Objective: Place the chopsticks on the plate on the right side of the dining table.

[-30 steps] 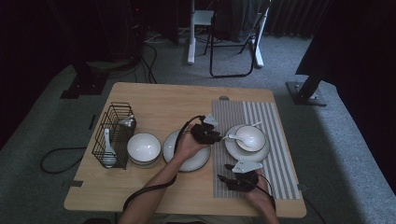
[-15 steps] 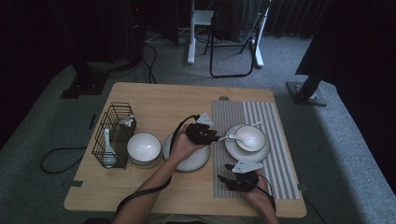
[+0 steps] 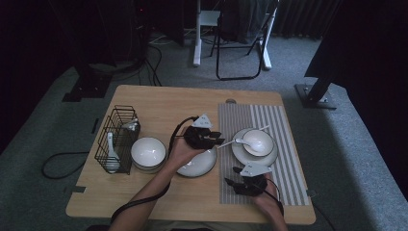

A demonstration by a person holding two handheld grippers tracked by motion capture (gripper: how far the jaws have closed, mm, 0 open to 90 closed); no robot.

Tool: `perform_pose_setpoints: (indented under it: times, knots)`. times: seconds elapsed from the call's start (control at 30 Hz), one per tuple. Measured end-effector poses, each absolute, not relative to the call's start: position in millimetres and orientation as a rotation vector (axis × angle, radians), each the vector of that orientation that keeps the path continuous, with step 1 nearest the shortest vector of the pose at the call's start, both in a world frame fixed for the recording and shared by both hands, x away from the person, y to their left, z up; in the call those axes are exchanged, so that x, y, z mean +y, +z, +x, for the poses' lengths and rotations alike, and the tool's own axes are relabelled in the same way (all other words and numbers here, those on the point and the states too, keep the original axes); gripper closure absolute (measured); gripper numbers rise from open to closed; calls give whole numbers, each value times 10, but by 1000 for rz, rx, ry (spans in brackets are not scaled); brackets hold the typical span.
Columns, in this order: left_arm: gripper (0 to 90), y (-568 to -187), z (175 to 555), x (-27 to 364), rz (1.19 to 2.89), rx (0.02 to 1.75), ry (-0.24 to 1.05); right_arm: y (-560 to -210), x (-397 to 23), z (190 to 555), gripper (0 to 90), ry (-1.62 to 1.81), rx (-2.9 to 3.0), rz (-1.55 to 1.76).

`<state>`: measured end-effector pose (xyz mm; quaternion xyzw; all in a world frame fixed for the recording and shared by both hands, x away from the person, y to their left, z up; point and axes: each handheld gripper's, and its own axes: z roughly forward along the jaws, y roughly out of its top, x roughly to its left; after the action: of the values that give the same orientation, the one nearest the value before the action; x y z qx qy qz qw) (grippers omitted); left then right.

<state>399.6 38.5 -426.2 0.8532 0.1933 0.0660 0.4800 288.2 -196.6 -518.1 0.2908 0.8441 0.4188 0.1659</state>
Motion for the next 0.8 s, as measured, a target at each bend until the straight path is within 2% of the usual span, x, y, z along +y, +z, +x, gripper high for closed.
perform_pose_setpoints:
  times: [0.47, 0.8]
  knots:
    - [656, -4077, 3817, 570, 2030, 421, 178, -5061, -1929, 2993, 442, 1107, 2406, 757]
    - [647, -4004, 3721, 670, 2022, 395, 218, -5129, -1885, 3026, 434, 1081, 2433, 814]
